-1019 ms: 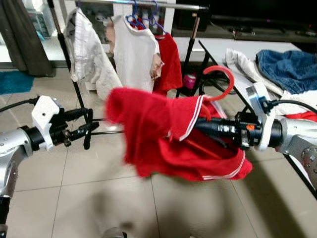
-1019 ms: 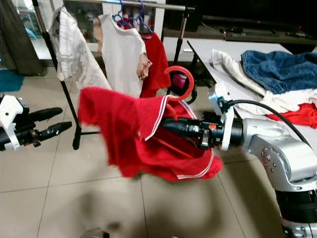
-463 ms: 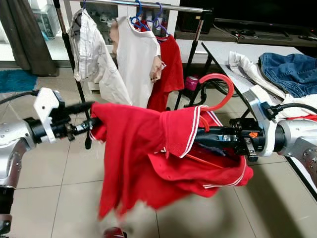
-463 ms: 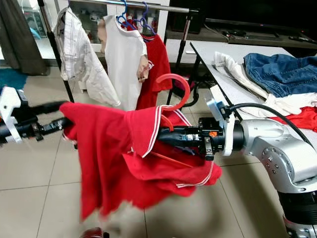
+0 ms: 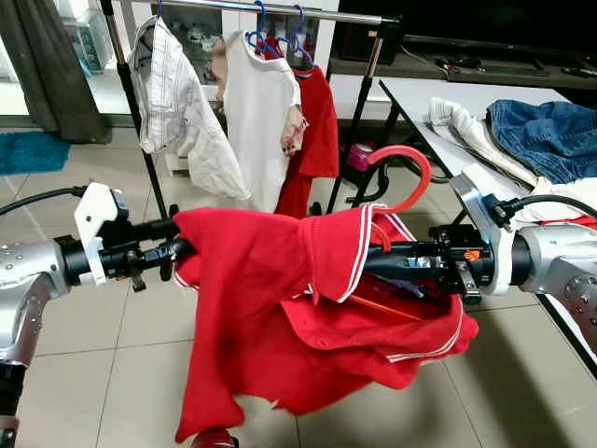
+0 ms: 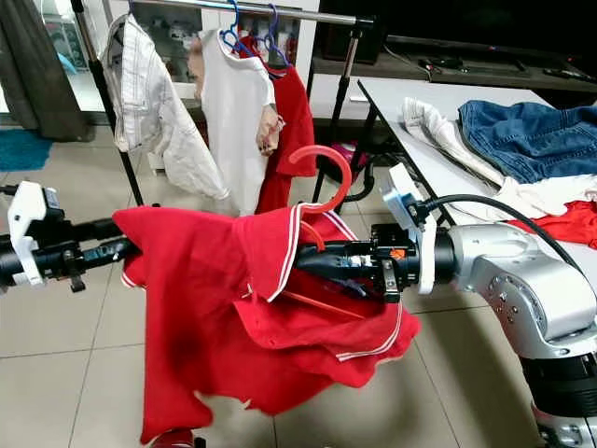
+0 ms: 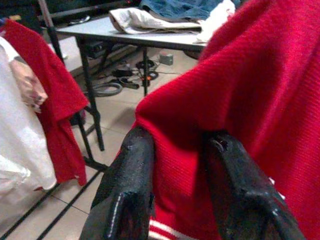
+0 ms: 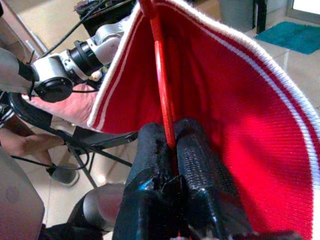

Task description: Hang hanger

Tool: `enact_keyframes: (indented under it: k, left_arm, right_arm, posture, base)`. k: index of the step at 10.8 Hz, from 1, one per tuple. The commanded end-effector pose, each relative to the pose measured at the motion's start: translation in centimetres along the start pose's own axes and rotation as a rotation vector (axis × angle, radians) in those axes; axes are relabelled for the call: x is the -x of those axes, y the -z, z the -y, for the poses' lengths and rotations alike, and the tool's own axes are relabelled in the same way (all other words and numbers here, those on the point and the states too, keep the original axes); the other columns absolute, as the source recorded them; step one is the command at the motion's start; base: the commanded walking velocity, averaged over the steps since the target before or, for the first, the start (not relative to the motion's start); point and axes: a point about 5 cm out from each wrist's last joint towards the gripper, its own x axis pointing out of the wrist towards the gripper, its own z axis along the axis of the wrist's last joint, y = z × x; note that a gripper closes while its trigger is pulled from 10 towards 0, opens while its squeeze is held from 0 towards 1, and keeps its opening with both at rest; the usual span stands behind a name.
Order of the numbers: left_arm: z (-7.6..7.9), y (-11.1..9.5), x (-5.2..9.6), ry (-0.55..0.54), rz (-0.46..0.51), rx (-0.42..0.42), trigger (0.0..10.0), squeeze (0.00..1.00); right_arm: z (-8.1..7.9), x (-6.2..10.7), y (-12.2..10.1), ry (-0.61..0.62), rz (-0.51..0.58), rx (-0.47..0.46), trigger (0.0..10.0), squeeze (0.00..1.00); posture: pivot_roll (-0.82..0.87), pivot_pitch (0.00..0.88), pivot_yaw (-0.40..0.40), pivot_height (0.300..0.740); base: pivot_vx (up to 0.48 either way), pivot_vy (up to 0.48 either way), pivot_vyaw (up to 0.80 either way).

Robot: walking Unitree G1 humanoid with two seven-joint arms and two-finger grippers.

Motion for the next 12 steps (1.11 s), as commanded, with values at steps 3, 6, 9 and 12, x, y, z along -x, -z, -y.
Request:
enact_keyframes:
  k: [3, 6, 9, 12]
  left_arm:
    - [0.6, 0.4, 0.1, 0.035, -0.052, 0.0, 0.0, 0.0]
    - [0.3, 1.1, -0.1, -0.026, -0.07, 0.001, 0.0, 0.0]
    - [-1.0, 1.9, 0.8, -0.194, -0.057, -0.027, 0.0, 0.0]
    - [-3.7, 2.9, 3.7, -0.562, -0.007, 0.001, 0.0, 0.0]
  right_arm:
    - [0.0, 0.2, -0.7, -0.007, 0.004, 0.044, 10.0, 0.0]
    - [0.1, 0.1, -0.8, -0.004, 0.016, 0.048, 10.0, 0.0]
    - [-0.1, -0.3, -0.6, -0.003, 0.037, 0.043, 10.0, 0.0]
    - [-0.2, -0.2, -0.4, -0.004, 0.032, 0.037, 10.0, 0.0]
  posture:
    - [0.02, 0.0, -0.094, 0.74]
    - [0.03, 0.0, -0.086, 0.74]
    - [0.03, 0.0, -0.081, 0.74]
    - [0.04, 0.0, -0.076, 0.74]
  base:
    - [0.0, 0.0, 0.0]
    - [0.0, 0.0, 0.0]
    - [0.0, 0.0, 0.0]
    - [0.0, 0.0, 0.0]
